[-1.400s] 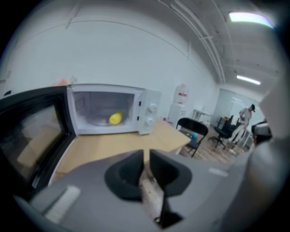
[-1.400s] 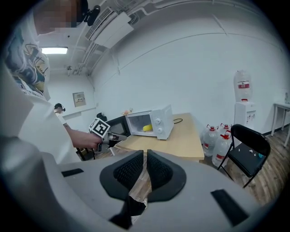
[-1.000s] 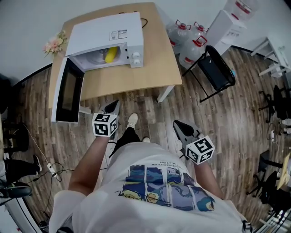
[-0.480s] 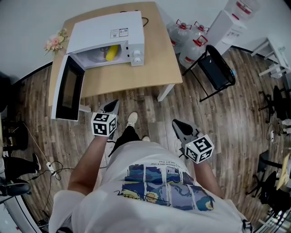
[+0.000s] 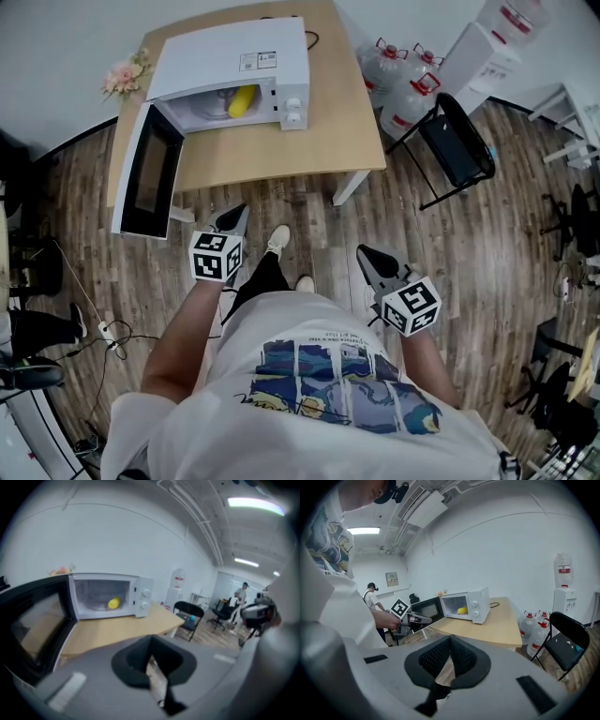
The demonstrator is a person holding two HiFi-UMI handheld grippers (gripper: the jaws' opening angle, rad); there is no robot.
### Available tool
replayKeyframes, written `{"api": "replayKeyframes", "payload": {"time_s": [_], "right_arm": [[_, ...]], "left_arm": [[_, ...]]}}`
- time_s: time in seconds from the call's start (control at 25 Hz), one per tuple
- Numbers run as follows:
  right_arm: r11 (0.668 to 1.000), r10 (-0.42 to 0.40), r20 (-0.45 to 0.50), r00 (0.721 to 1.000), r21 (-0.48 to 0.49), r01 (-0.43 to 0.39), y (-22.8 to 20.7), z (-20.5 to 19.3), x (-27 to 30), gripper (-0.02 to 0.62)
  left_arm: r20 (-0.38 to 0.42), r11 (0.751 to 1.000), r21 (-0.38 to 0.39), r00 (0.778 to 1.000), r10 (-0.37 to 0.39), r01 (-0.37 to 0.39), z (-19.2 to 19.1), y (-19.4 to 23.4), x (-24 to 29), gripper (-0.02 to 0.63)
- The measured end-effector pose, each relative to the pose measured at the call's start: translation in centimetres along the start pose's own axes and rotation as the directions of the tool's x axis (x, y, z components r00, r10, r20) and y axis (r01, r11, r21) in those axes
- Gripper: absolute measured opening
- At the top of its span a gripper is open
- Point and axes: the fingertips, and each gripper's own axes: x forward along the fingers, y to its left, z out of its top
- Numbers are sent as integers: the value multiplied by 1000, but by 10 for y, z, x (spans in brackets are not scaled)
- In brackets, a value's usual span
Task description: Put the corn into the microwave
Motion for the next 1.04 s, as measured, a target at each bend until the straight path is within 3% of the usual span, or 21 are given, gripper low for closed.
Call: {"api": "replayKeyframes", "payload": {"time_s": [0.24,0.4,0.6,0.8,1.04], "right_arm": [[999,42,-30,999,-19,-43,7,-4,16,9],[999,40,-31,999,-31,-41,12,0,25,9],[998,48,-61,997,-48,-51,27,5,43,9],[991,83,-92,992,-96,-92,59,22,82,9],[981,121,-117,986,-140,-137,120,33,145,9]], "left_arm": [[-14,1000,-12,1000,24,-24,-11,8,-21,9],[-24,1000,-11,1000,10,-11,-18,13,-25,9],[19,1000,7,999,-27,27,-3,17,-33,9],[27,995,33,995,-94,93,-6,24,-68,9],[23,993,8,992,-120,120,-27,68,-129,9]]}}
